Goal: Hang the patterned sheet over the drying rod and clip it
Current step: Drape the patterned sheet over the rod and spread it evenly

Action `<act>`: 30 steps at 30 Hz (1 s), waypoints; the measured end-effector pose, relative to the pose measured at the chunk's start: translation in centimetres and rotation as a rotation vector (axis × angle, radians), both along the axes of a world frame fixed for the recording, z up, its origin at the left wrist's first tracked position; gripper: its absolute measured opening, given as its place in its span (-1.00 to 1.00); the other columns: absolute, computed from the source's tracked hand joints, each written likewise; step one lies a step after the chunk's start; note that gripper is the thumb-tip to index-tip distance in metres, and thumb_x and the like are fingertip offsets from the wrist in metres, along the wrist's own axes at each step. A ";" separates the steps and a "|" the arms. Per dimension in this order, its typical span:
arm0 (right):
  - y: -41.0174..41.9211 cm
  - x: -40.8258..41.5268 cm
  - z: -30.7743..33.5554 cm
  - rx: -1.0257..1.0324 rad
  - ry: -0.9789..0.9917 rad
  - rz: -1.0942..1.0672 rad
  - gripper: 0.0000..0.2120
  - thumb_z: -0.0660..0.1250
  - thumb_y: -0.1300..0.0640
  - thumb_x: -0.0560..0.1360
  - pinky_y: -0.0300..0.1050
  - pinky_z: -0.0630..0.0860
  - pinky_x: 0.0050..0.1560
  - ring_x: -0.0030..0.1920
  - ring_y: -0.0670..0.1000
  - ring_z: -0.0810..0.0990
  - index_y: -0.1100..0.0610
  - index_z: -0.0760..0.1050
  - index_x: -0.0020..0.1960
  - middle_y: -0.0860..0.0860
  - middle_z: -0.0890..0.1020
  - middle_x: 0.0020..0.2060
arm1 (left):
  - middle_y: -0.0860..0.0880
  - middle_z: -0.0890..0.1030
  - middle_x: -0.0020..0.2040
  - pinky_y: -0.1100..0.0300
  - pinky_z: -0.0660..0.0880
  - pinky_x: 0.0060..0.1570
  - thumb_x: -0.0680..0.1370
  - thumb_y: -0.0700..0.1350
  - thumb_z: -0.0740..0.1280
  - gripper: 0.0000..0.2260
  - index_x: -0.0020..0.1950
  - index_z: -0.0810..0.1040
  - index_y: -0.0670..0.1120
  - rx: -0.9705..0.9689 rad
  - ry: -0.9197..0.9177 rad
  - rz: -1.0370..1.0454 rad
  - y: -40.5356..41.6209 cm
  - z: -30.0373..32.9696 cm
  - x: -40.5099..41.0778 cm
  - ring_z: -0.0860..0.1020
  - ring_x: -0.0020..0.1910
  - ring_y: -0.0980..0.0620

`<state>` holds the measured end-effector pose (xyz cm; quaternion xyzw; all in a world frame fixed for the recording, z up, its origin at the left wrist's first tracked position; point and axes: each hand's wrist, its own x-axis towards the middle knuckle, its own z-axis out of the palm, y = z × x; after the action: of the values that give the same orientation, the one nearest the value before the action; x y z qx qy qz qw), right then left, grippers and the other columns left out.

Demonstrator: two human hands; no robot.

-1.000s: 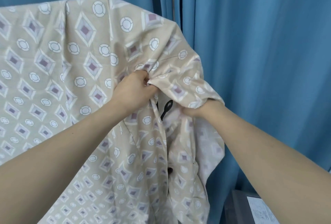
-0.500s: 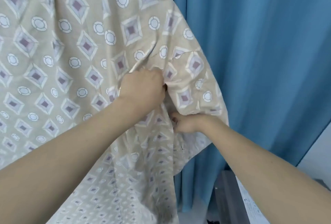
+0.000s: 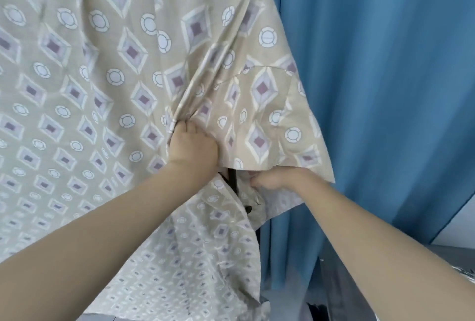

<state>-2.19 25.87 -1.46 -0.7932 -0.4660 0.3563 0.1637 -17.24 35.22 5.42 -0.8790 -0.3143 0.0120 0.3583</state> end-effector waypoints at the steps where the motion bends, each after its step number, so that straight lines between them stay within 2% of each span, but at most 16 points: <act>1: -1.2 0.0 1.1 -0.027 0.031 0.052 -0.57 0.17 0.01 0.63 -0.14 0.14 0.43 0.46 0.01 0.25 0.00 0.29 0.48 -0.06 0.31 0.46 | -0.18 0.47 0.23 -0.01 0.29 0.16 0.58 -0.07 0.14 -0.66 0.32 0.38 -0.17 0.060 0.028 -0.057 -0.4 -0.9 -0.7 0.39 0.19 -0.18; 2: -2.5 -0.1 2.3 -0.045 0.062 0.099 -0.52 0.15 0.01 0.65 -0.21 0.05 0.41 0.48 -0.06 0.16 -0.01 0.17 0.54 -0.13 0.21 0.49 | -0.20 0.45 0.19 -0.01 0.31 0.10 0.56 -0.12 0.16 -0.66 0.30 0.37 -0.20 0.107 0.048 -0.189 -0.7 -2.3 -1.5 0.38 0.14 -0.18; 4: -4.9 0.1 3.8 -0.074 0.145 0.147 -0.56 0.10 0.01 0.67 -0.28 0.01 0.37 0.46 -0.17 0.12 -0.06 0.14 0.53 -0.25 0.18 0.45 | -0.21 0.47 0.12 -0.04 0.36 0.09 0.50 -0.18 0.21 -0.69 0.23 0.44 -0.22 0.128 0.164 -0.569 -0.9 -6.2 -2.8 0.41 0.07 -0.18; 6: -7.0 0.2 4.5 -0.077 0.227 0.128 -0.59 0.16 -0.03 0.64 -0.19 0.12 0.44 0.44 -0.18 0.20 -0.15 0.23 0.47 -0.25 0.28 0.40 | -0.21 0.49 0.23 -0.12 0.29 0.33 0.54 -0.15 0.20 -0.61 0.36 0.41 -0.21 0.116 0.332 -0.790 -1.0 -9.7 -3.6 0.42 0.21 -0.22; 8: -8.0 0.1 4.6 -0.048 0.250 0.075 -0.56 0.26 -0.05 0.59 -0.17 0.23 0.41 0.40 -0.18 0.28 -0.20 0.28 0.44 -0.23 0.37 0.37 | -0.23 0.42 0.38 -0.15 0.07 0.47 0.59 -0.09 0.14 -0.48 0.53 0.19 -0.22 0.052 0.473 -0.648 -1.3 -11.4 -3.5 0.33 0.37 -0.26; 9: -8.1 0.1 4.1 -0.024 0.238 0.055 -0.53 0.29 -0.05 0.57 -0.18 0.25 0.40 0.39 -0.18 0.30 -0.20 0.28 0.45 -0.22 0.39 0.37 | -0.23 0.45 0.35 -0.13 0.06 0.46 0.59 -0.08 0.11 -0.47 0.53 0.15 -0.22 -0.020 0.535 -0.514 -1.4 -12.0 -3.3 0.35 0.35 -0.26; 12: -7.8 -0.7 2.3 0.022 0.248 0.003 -0.42 0.32 -0.05 0.55 -0.20 0.27 0.38 0.41 -0.14 0.29 -0.12 0.20 0.52 -0.16 0.35 0.42 | -0.18 0.57 0.19 -0.03 0.30 0.28 0.58 -0.06 0.13 -0.50 0.49 0.23 -0.22 -0.107 0.584 -0.168 -0.5 -13.0 -3.0 0.48 0.19 -0.20; 15: -6.3 -2.2 -0.2 0.008 0.232 -0.024 -0.39 0.29 -0.02 0.58 -0.24 0.25 0.34 0.44 -0.10 0.27 -0.03 0.13 0.56 -0.10 0.27 0.49 | -0.22 0.49 0.30 -0.01 0.49 0.04 0.61 -0.08 0.16 -0.38 0.57 -0.03 -0.24 -0.032 0.569 -0.087 1.0 -12.9 -3.9 0.52 0.15 -0.23; 18: -3.9 -3.9 -2.8 0.062 0.117 -0.010 -0.42 0.25 0.09 0.58 -0.14 0.26 0.41 0.44 -0.02 0.30 -0.02 0.14 0.55 -0.06 0.28 0.49 | -0.13 0.56 0.23 -0.02 0.45 0.04 0.63 -0.18 0.15 -0.70 0.34 0.45 -0.18 -0.005 0.743 -0.176 2.5 -12.5 -4.7 0.55 0.15 -0.16; 19: -3.0 -4.4 -3.6 0.113 0.081 -0.014 -0.43 0.23 0.14 0.56 -0.08 0.27 0.42 0.42 0.01 0.32 -0.03 0.17 0.53 -0.04 0.31 0.47 | -0.10 0.59 0.18 -0.01 0.45 0.02 0.62 -0.19 0.17 -0.76 0.24 0.53 -0.14 0.004 0.791 -0.191 3.0 -12.1 -4.9 0.56 0.12 -0.13; 21: -1.1 -5.3 -5.4 0.211 0.002 -0.076 -0.44 0.19 0.22 0.54 -0.01 0.26 0.43 0.42 0.06 0.31 -0.01 0.19 0.51 0.00 0.34 0.44 | -0.08 0.60 0.17 -0.03 0.42 0.08 0.60 -0.20 0.20 -0.77 0.21 0.55 -0.11 0.005 0.815 -0.180 4.1 -11.1 -5.4 0.55 0.14 -0.13; 23: 0.6 -6.0 -7.1 0.289 -0.063 -0.179 -0.37 0.14 0.21 0.50 0.10 0.26 0.43 0.43 0.09 0.31 -0.11 0.09 0.51 -0.01 0.32 0.45 | -0.11 0.53 0.26 -0.07 0.31 0.25 0.62 -0.16 0.19 -0.74 0.27 0.53 -0.12 -0.023 0.803 -0.165 5.0 -10.1 -6.1 0.46 0.26 -0.17; 25: 2.0 -6.2 -8.3 0.362 -0.039 -0.316 -0.33 0.12 0.18 0.42 0.13 0.42 0.29 0.28 0.10 0.49 -0.21 0.05 0.46 -0.04 0.40 0.38 | -0.13 0.47 0.33 -0.09 0.19 0.36 0.63 -0.12 0.15 -0.70 0.33 0.49 -0.13 -0.012 0.818 -0.128 6.6 -9.8 -6.4 0.35 0.35 -0.18; 26: 2.6 -6.1 -8.8 0.400 -0.009 -0.388 -0.35 0.13 0.18 0.40 0.10 0.50 0.19 0.15 0.09 0.57 -0.21 0.09 0.43 -0.04 0.48 0.30 | -0.12 0.45 0.35 -0.09 0.17 0.39 0.63 -0.08 0.15 -0.67 0.35 0.46 -0.12 -0.006 0.818 -0.022 7.7 -9.6 -6.4 0.33 0.37 -0.16; 28: 3.5 -6.1 -9.1 0.474 0.073 -0.492 -0.34 0.23 0.25 0.40 0.07 0.57 0.06 0.03 0.06 0.59 -0.15 0.13 0.40 -0.05 0.52 0.18 | -0.09 0.43 0.36 -0.05 0.20 0.41 0.58 0.05 0.15 -0.58 0.40 0.41 -0.07 -0.068 0.709 0.151 9.4 -9.3 -6.2 0.35 0.36 -0.10; 30: 4.0 -6.0 -8.9 0.544 0.176 -0.562 -0.28 0.25 0.35 0.38 0.12 0.62 -0.05 -0.03 0.08 0.60 -0.09 0.13 0.43 0.00 0.55 0.07 | -0.05 0.53 0.21 0.03 0.40 0.28 0.54 0.06 0.17 -0.59 0.33 0.44 -0.07 -0.301 0.574 0.144 9.9 -8.6 -5.6 0.49 0.21 -0.09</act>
<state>-8.18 29.90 -10.32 -0.7839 -0.2924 0.2276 0.4982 -22.83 45.12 -3.15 -0.8584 -0.2564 0.3309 0.2966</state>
